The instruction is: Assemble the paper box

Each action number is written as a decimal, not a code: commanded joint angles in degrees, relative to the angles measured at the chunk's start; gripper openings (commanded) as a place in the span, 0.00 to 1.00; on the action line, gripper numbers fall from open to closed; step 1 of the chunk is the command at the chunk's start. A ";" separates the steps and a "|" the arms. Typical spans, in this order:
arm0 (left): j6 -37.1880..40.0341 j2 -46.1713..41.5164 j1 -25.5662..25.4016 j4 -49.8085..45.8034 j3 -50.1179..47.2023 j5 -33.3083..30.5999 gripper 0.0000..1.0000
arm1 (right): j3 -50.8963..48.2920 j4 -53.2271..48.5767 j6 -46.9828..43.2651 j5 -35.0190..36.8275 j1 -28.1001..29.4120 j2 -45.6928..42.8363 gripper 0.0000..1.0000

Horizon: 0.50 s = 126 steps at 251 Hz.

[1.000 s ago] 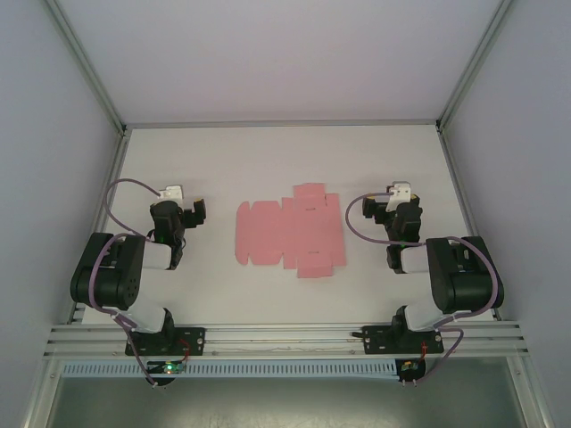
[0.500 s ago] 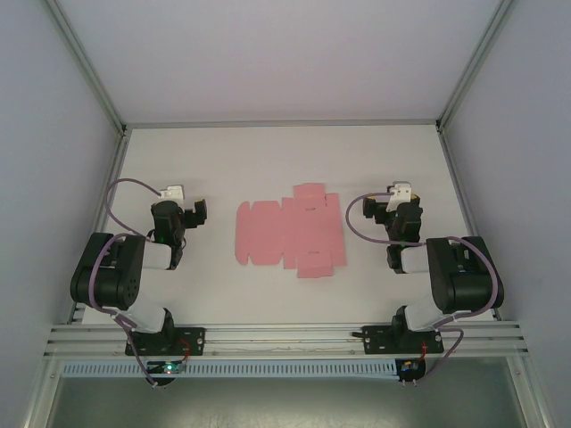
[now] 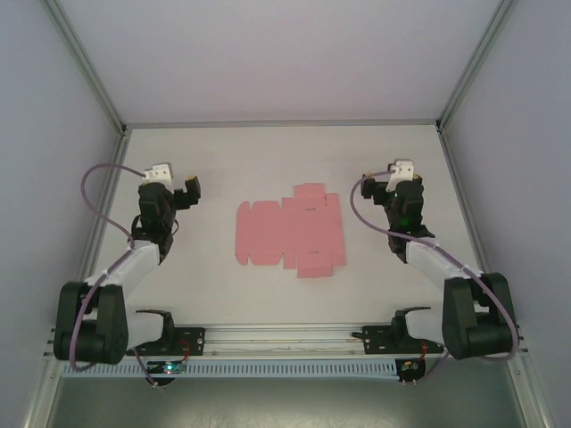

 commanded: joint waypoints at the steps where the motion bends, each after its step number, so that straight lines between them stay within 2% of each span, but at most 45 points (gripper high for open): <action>1: -8.38 -3.64 -1.17 -15.83 3.46 3.94 1.00 | 5.27 -21.45 8.65 3.42 4.70 -2.25 0.98; 20: -14.40 -4.54 -1.57 -19.72 4.03 8.97 1.00 | 6.33 -26.43 12.03 1.72 9.46 -2.92 0.98; 41: -19.34 -4.76 -3.41 -19.59 2.35 13.02 1.00 | 5.49 -26.84 15.67 0.00 14.76 -2.61 0.98; 65: -20.12 -4.62 -8.38 -22.15 1.39 8.34 1.00 | 4.30 -25.26 20.27 -4.11 17.99 -0.56 0.98; 81: -19.20 -3.41 -12.22 -25.10 2.21 5.41 1.00 | 4.13 -23.49 20.22 -8.18 19.72 1.45 0.98; 126: -19.78 2.17 -18.77 -27.30 4.92 7.67 1.00 | 4.27 -20.50 21.54 -11.57 21.91 8.18 0.98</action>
